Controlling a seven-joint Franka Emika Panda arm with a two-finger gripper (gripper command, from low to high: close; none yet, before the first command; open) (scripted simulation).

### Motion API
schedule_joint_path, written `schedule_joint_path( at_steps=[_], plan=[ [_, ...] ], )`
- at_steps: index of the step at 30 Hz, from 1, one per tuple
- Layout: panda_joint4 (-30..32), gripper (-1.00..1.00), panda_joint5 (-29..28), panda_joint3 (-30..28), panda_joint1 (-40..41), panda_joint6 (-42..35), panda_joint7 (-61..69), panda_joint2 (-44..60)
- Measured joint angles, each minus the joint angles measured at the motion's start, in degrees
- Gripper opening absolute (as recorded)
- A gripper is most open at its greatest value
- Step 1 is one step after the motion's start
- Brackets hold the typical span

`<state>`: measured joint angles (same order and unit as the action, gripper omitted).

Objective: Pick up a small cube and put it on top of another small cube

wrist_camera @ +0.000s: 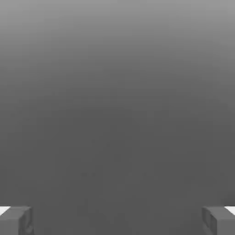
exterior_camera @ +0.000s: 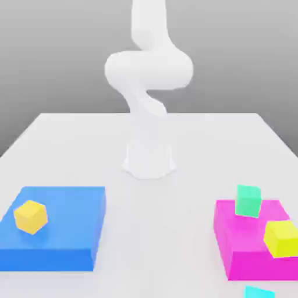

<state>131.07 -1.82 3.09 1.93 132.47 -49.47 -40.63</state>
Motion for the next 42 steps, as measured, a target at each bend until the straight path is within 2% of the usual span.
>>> schedule_joint_path(
  at_steps=[11, 20, 27, 34, 38, 39, 42],
  plan=[
    [-3.18, 0.0, -10.32, 12.23, 6.29, 3.01, -17.74, 23.16],
    [-5.75, 0.0, -18.69, 16.24, 5.28, 5.42, -32.04, 41.85],
    [-7.38, 0.0, -20.23, 16.54, 2.44, 8.57, -39.88, 54.87],
    [-8.59, 0.0, -16.69, 18.12, 0.23, 13.02, -44.45, 65.86],
    [-10.4, 0.0, -19.13, 15.25, -2.53, 18.61, -47.27, 73.91],
    [-10.74, -1.0, -19.81, 14.56, -3.09, 19.61, -47.79, 75.3],
    [-10.74, -1.0, -19.78, 14.57, -3.08, 19.68, -47.77, 75.3]
  ],
)
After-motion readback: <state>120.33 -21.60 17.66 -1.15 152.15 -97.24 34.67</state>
